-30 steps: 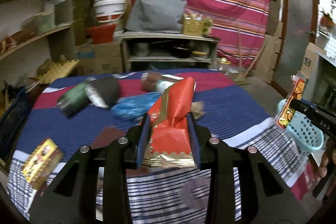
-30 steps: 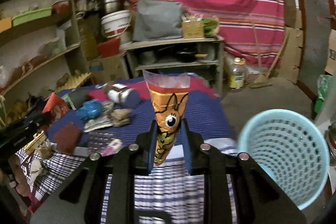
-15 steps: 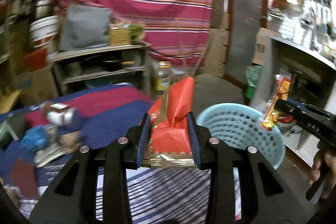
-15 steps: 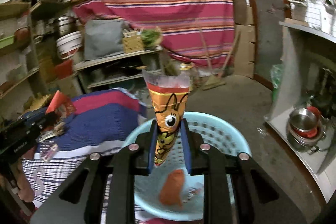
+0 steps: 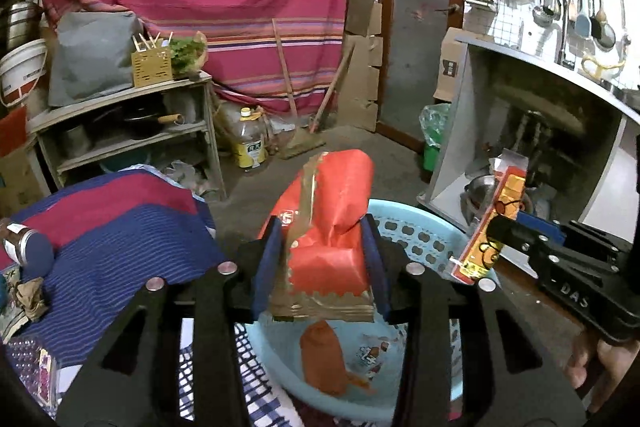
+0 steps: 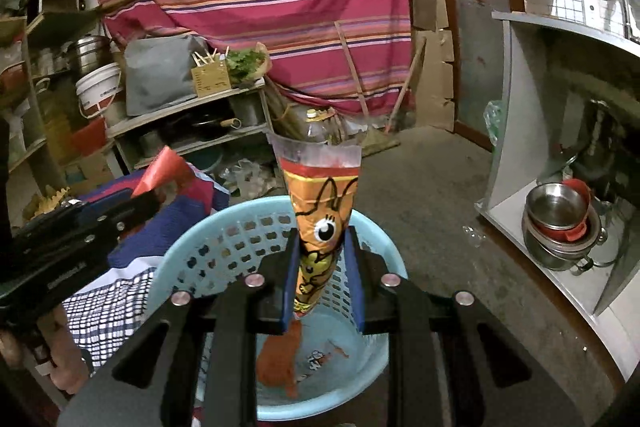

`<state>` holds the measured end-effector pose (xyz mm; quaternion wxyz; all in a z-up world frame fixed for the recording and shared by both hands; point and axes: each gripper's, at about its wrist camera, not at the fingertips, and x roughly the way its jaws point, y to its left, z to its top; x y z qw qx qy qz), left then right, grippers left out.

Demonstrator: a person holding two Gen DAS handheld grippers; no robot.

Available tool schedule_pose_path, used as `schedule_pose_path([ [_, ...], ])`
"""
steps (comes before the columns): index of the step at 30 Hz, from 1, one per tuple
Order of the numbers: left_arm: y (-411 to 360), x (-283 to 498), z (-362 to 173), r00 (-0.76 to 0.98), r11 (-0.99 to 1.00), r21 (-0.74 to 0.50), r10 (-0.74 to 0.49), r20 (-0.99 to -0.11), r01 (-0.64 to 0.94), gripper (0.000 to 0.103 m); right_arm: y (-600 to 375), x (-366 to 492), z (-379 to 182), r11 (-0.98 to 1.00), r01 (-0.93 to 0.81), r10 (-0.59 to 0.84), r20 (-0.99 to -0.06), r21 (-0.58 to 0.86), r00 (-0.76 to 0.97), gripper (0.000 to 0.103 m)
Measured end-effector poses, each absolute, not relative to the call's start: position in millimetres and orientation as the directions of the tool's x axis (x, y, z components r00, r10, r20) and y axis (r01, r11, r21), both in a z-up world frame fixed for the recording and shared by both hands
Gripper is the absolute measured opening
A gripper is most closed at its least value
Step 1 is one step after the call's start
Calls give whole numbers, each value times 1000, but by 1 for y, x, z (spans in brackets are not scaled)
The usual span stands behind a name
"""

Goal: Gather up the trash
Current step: 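Carry both wrappers over the light blue basket and open both tools to drop them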

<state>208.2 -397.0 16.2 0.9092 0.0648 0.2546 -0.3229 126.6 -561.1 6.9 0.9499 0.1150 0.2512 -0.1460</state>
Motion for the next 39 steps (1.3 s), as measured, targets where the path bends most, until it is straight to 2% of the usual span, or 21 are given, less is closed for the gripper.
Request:
schedule_pose_path([
  [4, -398, 216, 11, 668, 795, -52, -540, -512, 604, 57, -562, 128, 0, 931, 336, -219, -520, 142, 826, 23],
  [6, -393, 218, 10, 686, 812, -44, -520, -508, 582, 70, -561, 129, -3, 932, 335, -219, -522, 137, 824, 23],
  [15, -353, 223, 17, 769, 873, -5, -431, -473, 487, 91, -545, 139, -14, 938, 319, -203, -534, 134, 821, 23],
  [18, -338, 222, 19, 787, 886, 9, -407, -463, 464, 95, -536, 146, -16, 943, 310, -199, -542, 122, 817, 23],
  [26, -298, 220, 26, 816, 912, 18, -358, -453, 410, 96, -522, 161, -25, 933, 334, -203, -568, 136, 797, 26],
  [31, -275, 216, 31, 833, 924, 27, -330, -444, 380, 97, -522, 164, -29, 923, 358, -218, -581, 138, 784, 34],
  [35, -252, 212, 32, 842, 935, 17, -309, -443, 353, 97, -516, 159, -26, 916, 379, -242, -573, 130, 783, 61],
  [39, -229, 206, 34, 844, 944, 1, -294, -448, 329, 97, -500, 156, -18, 923, 374, -263, -561, 91, 785, 70],
])
